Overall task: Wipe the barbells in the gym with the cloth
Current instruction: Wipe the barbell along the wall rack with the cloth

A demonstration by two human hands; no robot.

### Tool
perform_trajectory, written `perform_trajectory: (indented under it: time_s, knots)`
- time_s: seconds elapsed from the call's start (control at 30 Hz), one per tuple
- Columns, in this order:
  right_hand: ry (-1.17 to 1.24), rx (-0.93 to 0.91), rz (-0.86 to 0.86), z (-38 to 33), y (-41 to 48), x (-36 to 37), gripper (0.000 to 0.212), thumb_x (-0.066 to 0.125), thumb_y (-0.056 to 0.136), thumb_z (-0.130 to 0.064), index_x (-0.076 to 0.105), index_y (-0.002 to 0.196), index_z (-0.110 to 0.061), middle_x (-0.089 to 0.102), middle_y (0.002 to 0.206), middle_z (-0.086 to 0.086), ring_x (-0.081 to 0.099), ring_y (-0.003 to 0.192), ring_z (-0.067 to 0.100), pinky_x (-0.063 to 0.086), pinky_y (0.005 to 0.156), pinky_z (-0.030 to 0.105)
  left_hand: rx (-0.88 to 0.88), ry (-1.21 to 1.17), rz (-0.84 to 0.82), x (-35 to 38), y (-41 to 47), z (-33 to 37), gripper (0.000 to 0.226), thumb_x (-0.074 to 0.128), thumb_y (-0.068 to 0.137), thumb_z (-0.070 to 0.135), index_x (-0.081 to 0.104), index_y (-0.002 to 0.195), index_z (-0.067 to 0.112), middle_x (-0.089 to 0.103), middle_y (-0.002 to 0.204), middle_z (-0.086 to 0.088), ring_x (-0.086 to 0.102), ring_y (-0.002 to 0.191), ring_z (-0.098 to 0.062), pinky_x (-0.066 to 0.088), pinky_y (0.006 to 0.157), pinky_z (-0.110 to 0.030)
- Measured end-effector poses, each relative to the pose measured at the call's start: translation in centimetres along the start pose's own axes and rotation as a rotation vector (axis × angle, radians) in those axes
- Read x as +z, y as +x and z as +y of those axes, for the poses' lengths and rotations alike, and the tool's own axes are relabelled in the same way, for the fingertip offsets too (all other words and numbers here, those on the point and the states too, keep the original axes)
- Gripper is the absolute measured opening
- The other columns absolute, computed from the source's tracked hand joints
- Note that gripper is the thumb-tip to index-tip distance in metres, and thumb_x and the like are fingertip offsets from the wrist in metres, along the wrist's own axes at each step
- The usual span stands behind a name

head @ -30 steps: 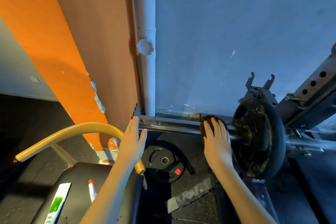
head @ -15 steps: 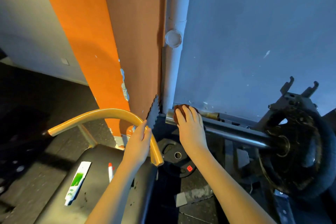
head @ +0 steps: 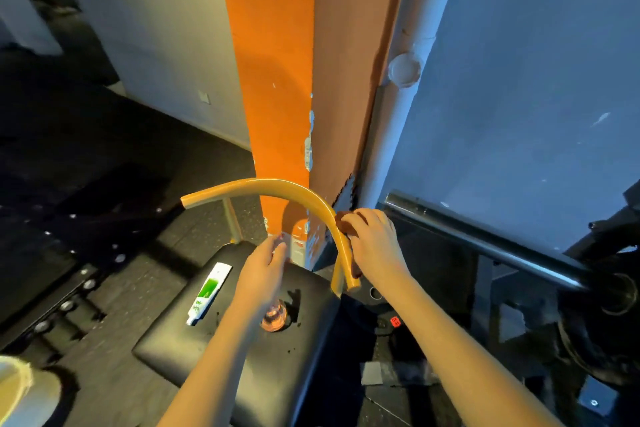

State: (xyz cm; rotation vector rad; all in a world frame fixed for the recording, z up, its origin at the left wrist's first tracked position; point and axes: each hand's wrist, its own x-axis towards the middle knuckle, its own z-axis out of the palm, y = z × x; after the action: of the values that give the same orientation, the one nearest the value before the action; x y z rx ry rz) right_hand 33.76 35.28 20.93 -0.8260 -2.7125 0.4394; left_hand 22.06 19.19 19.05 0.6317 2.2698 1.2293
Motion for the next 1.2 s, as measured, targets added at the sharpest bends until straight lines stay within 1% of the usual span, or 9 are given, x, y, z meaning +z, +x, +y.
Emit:
perform_trajectory:
  time_s: [0.1,0.17,0.23,0.37,0.53,0.67,0.97,1.1,1.2]
  knots:
    - [0.198,0.073,-0.041,-1.0,-3.2,1.9,0.03,0.05,0.099,-0.013,0.058,0.128,-0.019,0.053,0.133,0.0,0.041,0.127,0.02,0.032,0.111,0.038,-0.051,-0.001,0.096,-2.0,-2.6,-1.3,0.031,0.037,0.104,0.03,0.053,0.129,0.021,0.056,0.124,0.003,0.05,0.115,-0.017,0.036,0.091,-0.03]
    - [0.322,0.104,-0.065,-1.7,-5.2,3.0,0.029,0.053,0.098,-0.012,0.059,0.125,-0.02,0.054,0.129,-0.002,0.045,0.123,0.019,0.038,0.108,0.041,-0.082,0.013,0.146,-3.2,-4.6,-2.5,0.037,0.037,0.104,0.033,0.051,0.136,0.019,0.055,0.132,0.0,0.049,0.12,-0.018,0.037,0.096,-0.032]
    - [0.398,0.121,-0.089,-2.5,-7.3,3.9,0.028,0.056,0.096,-0.013,0.059,0.123,-0.02,0.056,0.124,-0.002,0.049,0.12,0.017,0.043,0.104,0.04,-0.109,0.043,0.171,-4.1,-6.7,-3.7,0.04,0.037,0.104,0.033,0.049,0.139,0.019,0.053,0.136,0.0,0.048,0.118,-0.016,0.034,0.093,-0.029]
    - [0.49,0.134,-0.137,-4.7,-10.7,5.0,0.031,0.057,0.096,-0.014,0.058,0.126,-0.02,0.058,0.124,-0.002,0.053,0.118,0.016,0.044,0.101,0.031,-0.134,0.062,0.202,-5.6,-10.6,-5.3,0.039,0.036,0.105,0.031,0.05,0.138,0.017,0.053,0.138,-0.003,0.047,0.125,-0.02,0.032,0.092,-0.027]
    - [0.519,0.115,-0.266,-7.6,-12.5,5.6,0.033,0.058,0.096,-0.017,0.055,0.128,-0.024,0.056,0.128,-0.003,0.05,0.123,0.015,0.043,0.104,0.03,-0.145,0.033,0.228,-7.1,-13.5,-5.9,0.035,0.038,0.104,0.028,0.053,0.133,0.014,0.056,0.127,0.0,0.046,0.108,-0.012,0.031,0.086,-0.025]
    - [0.533,0.125,-0.27,-9.8,-12.7,5.9,0.039,0.061,0.094,-0.021,0.052,0.132,-0.026,0.056,0.132,-0.004,0.051,0.123,0.015,0.044,0.103,0.029,-0.138,0.042,0.222,-8.6,-14.0,-5.9,0.034,0.038,0.104,0.027,0.053,0.131,0.014,0.055,0.117,0.0,0.049,0.107,-0.015,0.032,0.086,-0.027]
    - [0.474,0.153,-0.332,-14.4,-11.9,8.3,0.042,0.059,0.096,-0.024,0.047,0.137,-0.03,0.048,0.141,-0.004,0.045,0.131,0.017,0.043,0.105,0.034,-0.112,0.057,0.172,-12.2,-12.8,-8.2,0.035,0.036,0.105,0.026,0.051,0.134,0.013,0.052,0.117,0.002,0.044,0.104,-0.011,0.031,0.087,-0.025]
    - [0.416,0.157,-0.277,-17.2,-9.5,10.7,0.042,0.058,0.096,-0.026,0.046,0.136,-0.031,0.051,0.139,-0.002,0.049,0.127,0.018,0.045,0.105,0.035,-0.103,0.066,0.127,-15.1,-10.4,-10.5,0.037,0.037,0.104,0.029,0.051,0.136,0.016,0.053,0.122,0.004,0.044,0.104,-0.009,0.031,0.087,-0.024]
    - [0.388,0.199,-0.308,-18.9,-7.2,12.5,0.052,0.056,0.098,-0.031,0.037,0.146,-0.028,0.046,0.147,-0.002,0.044,0.133,0.021,0.041,0.109,0.038,-0.102,0.011,0.061,-17.7,-7.9,-12.1,0.025,0.039,0.103,0.029,0.057,0.119,0.025,0.056,0.111,0.006,0.05,0.1,-0.01,0.038,0.086,-0.028]
